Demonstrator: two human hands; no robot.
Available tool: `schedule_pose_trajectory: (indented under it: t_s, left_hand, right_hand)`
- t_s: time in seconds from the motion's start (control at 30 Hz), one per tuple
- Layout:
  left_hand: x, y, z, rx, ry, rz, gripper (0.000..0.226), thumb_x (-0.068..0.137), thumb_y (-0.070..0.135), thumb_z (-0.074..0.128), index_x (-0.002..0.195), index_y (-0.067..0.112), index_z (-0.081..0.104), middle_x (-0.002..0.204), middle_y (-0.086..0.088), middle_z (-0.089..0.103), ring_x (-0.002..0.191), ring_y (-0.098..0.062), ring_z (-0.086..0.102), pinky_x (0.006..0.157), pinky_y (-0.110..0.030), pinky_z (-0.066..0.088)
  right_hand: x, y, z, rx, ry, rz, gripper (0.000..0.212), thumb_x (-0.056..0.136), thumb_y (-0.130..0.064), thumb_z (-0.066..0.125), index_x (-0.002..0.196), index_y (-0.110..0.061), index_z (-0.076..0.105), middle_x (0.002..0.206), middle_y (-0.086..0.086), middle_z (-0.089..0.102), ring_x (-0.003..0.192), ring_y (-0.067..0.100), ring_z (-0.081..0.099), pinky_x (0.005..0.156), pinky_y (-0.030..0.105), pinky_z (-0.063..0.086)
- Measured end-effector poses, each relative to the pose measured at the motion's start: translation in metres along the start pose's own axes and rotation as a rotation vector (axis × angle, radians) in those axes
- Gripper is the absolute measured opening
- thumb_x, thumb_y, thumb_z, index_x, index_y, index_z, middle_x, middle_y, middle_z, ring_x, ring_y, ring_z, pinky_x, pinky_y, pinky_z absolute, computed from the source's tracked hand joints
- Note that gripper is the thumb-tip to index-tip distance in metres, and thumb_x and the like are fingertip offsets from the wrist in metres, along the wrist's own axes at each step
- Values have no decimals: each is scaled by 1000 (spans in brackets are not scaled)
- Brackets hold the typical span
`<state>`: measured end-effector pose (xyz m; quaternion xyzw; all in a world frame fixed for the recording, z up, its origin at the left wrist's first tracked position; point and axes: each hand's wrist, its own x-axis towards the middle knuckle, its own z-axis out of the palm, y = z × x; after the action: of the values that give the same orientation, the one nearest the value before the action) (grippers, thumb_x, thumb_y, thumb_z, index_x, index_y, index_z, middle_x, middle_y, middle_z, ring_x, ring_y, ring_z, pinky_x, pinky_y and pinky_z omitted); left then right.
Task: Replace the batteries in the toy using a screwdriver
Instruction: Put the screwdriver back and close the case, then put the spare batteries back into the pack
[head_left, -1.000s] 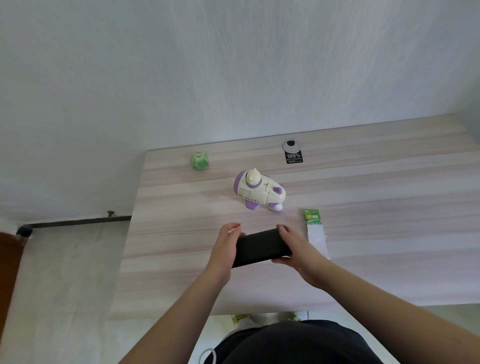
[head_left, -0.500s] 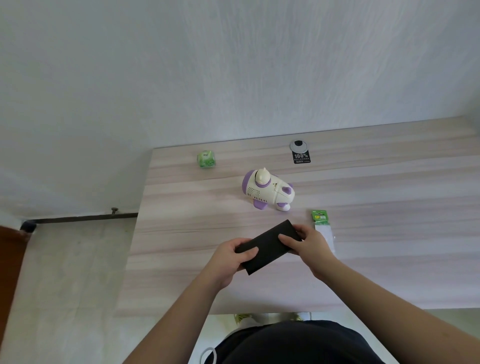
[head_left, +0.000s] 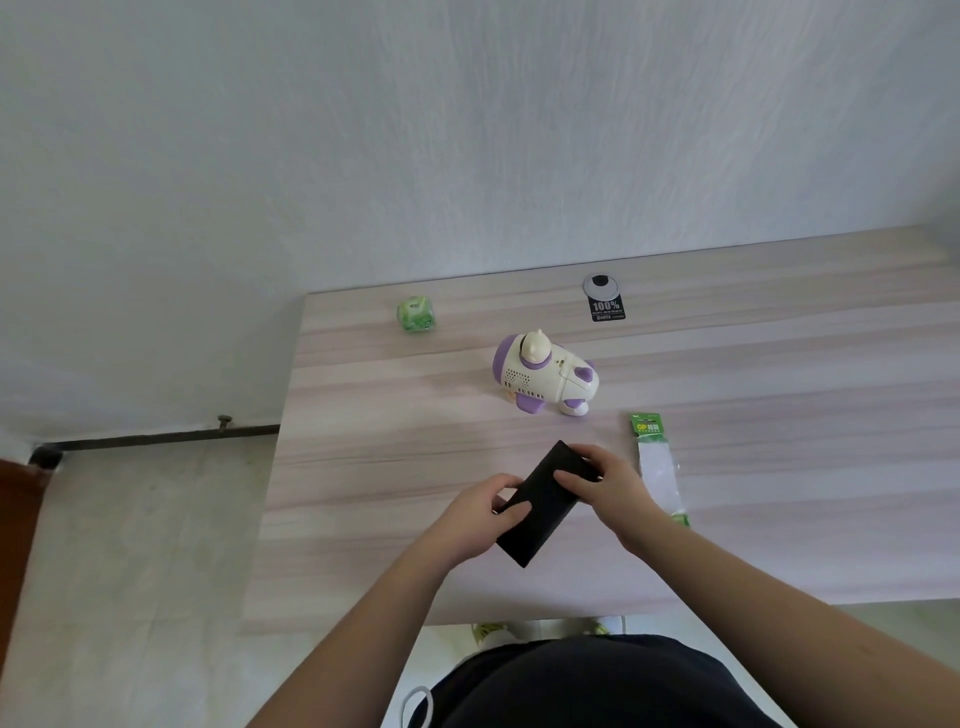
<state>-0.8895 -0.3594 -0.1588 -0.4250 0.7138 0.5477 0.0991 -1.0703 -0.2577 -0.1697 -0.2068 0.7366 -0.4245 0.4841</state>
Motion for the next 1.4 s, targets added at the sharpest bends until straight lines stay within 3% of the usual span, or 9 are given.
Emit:
schedule_pose_trajectory:
  t_s: [0.17, 0.3, 0.4, 0.53, 0.7, 0.87, 1.17, 1.27, 1.4]
  left_hand:
    - [9, -21, 2, -68, 46, -47, 25, 95, 33, 57, 118, 27, 62, 104, 4, 69, 94, -12, 65, 79, -30, 52]
    - [11, -41, -1, -217, 176, -68, 15, 94, 21, 60, 109, 25, 64, 98, 6, 68, 91, -14, 64, 81, -30, 51]
    - [15, -60, -4, -315, 212, -130, 13, 93, 18, 63, 104, 24, 66, 95, 1, 71, 90, -20, 67, 88, -41, 56]
    - [23, -80, -6, -354, 194, -163, 24, 90, 19, 67, 114, 20, 67, 104, -3, 72, 97, -22, 68, 90, -49, 55]
    - [30, -74, -5, -31, 274, -116, 20, 87, 28, 67, 104, 16, 67, 90, 0, 68, 84, -18, 63, 71, -29, 50]
    - [30, -70, -11, 245, 249, -22, 24, 90, 35, 61, 101, 13, 65, 83, -3, 65, 78, -21, 61, 68, -33, 48]
    - [37, -76, -20, 513, 276, 24, 23, 92, 38, 58, 97, 15, 58, 96, -2, 59, 84, -21, 59, 71, -34, 50]
    - [38, -68, -17, 533, 326, 76, 19, 94, 33, 53, 92, 14, 57, 92, -1, 57, 79, -20, 57, 66, -33, 46]
    - [43, -49, -6, 511, 333, 153, 16, 94, 30, 53, 89, 15, 56, 83, 1, 56, 76, -21, 56, 61, -31, 40]
  right_hand:
    - [3, -2, 4, 11, -27, 34, 35, 91, -28, 65, 124, -29, 54, 112, -4, 63, 102, 15, 62, 90, 33, 52]
    - [3, 10, -5, -65, 69, 45, 24, 95, -26, 59, 118, -27, 58, 108, -3, 65, 98, 18, 62, 82, 31, 52]
    - [1, 21, -10, -77, 157, 71, 20, 94, -18, 59, 113, -19, 64, 96, 1, 68, 88, 19, 65, 87, 39, 55]
    - [-3, 30, -8, -116, 170, 107, 19, 95, -13, 56, 113, -13, 63, 96, 5, 69, 84, 15, 66, 81, 35, 53]
    - [-4, 40, 0, -146, 188, 153, 20, 95, -13, 54, 112, -14, 63, 98, 7, 69, 82, 16, 66, 79, 35, 53]
    - [-5, 41, 7, -163, 158, 162, 21, 95, -15, 55, 115, -17, 61, 101, 7, 67, 85, 16, 65, 78, 35, 54]
    - [-9, 44, 6, -130, 211, 171, 17, 95, -17, 55, 111, -17, 62, 101, 4, 69, 86, 15, 67, 76, 33, 54]
    - [-10, 48, -7, -79, 298, 154, 17, 96, -17, 53, 110, -16, 64, 96, 5, 69, 80, 17, 66, 72, 34, 52]
    - [-12, 55, -36, -131, 564, 122, 23, 95, -24, 56, 116, -16, 59, 85, 2, 59, 70, 18, 56, 58, 29, 44]
